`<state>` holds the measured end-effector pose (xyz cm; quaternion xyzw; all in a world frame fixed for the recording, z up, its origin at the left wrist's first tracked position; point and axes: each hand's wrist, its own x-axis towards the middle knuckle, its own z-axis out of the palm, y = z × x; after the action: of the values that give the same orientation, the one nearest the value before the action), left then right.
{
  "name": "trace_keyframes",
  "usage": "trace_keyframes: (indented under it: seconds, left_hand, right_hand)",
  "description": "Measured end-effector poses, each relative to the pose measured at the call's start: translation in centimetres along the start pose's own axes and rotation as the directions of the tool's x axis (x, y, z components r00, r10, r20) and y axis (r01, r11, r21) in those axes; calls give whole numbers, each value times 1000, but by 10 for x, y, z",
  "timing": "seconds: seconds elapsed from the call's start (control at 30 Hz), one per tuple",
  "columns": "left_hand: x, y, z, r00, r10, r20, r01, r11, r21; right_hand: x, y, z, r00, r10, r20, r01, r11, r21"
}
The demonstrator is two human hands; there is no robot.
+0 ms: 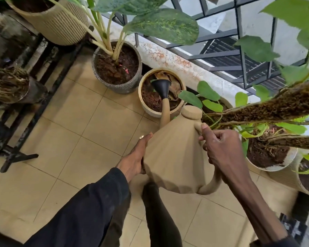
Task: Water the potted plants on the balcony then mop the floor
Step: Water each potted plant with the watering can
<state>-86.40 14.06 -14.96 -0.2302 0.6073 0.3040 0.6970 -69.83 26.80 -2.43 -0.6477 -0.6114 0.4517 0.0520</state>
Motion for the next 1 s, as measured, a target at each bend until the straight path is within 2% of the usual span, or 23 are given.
trace_keyframes:
  seconds: [0.23,0.37,0.63,1.0]
  left_hand:
    - [7,5,-3,998,-52,30,53,998,-18]
    - [6,13,-7,998,-54,34,54,999,-6]
    - [5,23,-16,996,-70,47,68,997,41]
    - [14,20,-26,1000,-19,11,19,999,48]
  right_hand:
    - [10,-8,6,1000,0,-7,-1,995,-104]
    - [9,-13,12,999,8,-34,-12,995,-103]
    - [-2,-7,25,997,36,-70,-33,998,47]
    - [-22,12,37,982,127,-138,-107,983,146]
